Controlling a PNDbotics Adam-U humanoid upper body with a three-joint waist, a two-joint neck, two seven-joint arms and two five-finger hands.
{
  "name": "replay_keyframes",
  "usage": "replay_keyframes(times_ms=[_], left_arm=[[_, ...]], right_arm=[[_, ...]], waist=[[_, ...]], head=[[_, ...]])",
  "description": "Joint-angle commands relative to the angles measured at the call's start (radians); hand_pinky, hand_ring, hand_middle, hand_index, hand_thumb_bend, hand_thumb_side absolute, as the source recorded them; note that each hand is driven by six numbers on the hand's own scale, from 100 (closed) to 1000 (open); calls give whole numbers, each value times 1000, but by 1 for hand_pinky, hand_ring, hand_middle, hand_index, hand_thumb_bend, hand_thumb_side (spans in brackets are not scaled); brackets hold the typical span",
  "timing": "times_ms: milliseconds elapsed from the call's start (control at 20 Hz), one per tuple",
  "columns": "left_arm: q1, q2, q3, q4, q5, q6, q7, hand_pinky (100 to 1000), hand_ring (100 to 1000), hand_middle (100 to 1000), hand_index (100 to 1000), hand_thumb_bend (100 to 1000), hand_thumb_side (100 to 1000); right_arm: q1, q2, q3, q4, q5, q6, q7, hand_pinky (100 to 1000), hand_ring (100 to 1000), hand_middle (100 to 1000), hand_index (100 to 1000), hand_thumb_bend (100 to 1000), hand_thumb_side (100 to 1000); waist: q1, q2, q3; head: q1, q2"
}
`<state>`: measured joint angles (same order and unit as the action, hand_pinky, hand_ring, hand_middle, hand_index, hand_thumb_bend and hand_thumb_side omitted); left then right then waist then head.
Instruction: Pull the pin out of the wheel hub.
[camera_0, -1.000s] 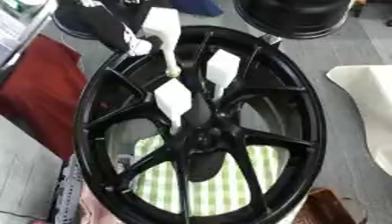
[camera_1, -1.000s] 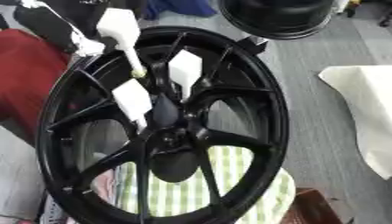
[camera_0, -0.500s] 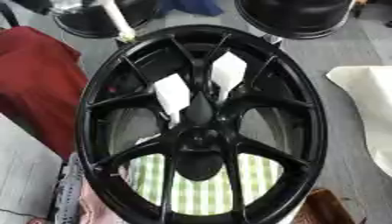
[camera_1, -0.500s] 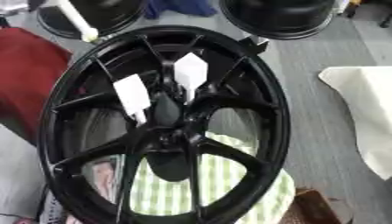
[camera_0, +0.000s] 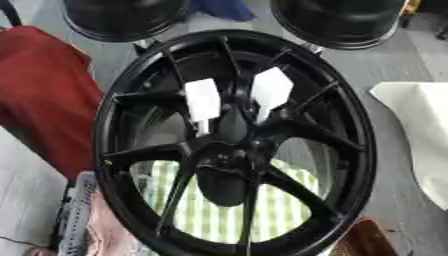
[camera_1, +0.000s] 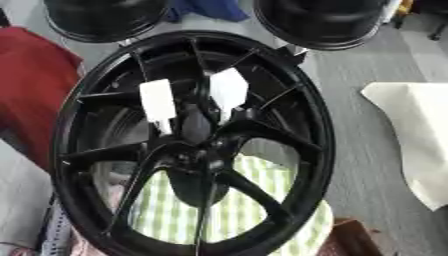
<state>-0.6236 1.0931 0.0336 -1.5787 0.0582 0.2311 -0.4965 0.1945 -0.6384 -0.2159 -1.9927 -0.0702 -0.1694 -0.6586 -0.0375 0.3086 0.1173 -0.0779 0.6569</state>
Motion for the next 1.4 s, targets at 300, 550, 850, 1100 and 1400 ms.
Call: replay_keyframes(times_ms=[300, 550, 850, 1100, 1400], left_arm=[[70, 51, 81, -3, -17, -72, -1, 938, 809, 821, 902, 183, 917], [79, 42, 94, 0, 9, -37, 64, 920, 758, 746, 836, 100, 841], [82, 30, 96, -30, 58, 3, 155, 902, 694, 672, 795, 100, 778], [92, 3, 101, -102, 177, -26, 256, 907, 657, 641, 784, 100, 733], [147, -72, 114, -239, 395, -82, 499, 919, 646, 634, 788, 100, 718]], right_arm=[[5, -19, -19, -7, -5, -5, -4, 548, 607, 537, 581, 100, 208], [8, -20, -23, -7, -8, -7, -6, 548, 607, 538, 580, 102, 207], [8, -19, -24, -7, -9, -7, -7, 547, 607, 537, 579, 108, 205], [5, -25, -25, -7, -11, -8, -5, 546, 606, 537, 579, 113, 204], [1, -30, -27, -7, -11, -11, -2, 547, 606, 537, 579, 119, 202]], waist=[[-6, -33, 11], [-10, -37, 12], [-13, -38, 10], [-16, -36, 11], [-23, -31, 10]], head=[[-9, -7], [-6, -4], [-3, -5], [1, -6], [6, -10]])
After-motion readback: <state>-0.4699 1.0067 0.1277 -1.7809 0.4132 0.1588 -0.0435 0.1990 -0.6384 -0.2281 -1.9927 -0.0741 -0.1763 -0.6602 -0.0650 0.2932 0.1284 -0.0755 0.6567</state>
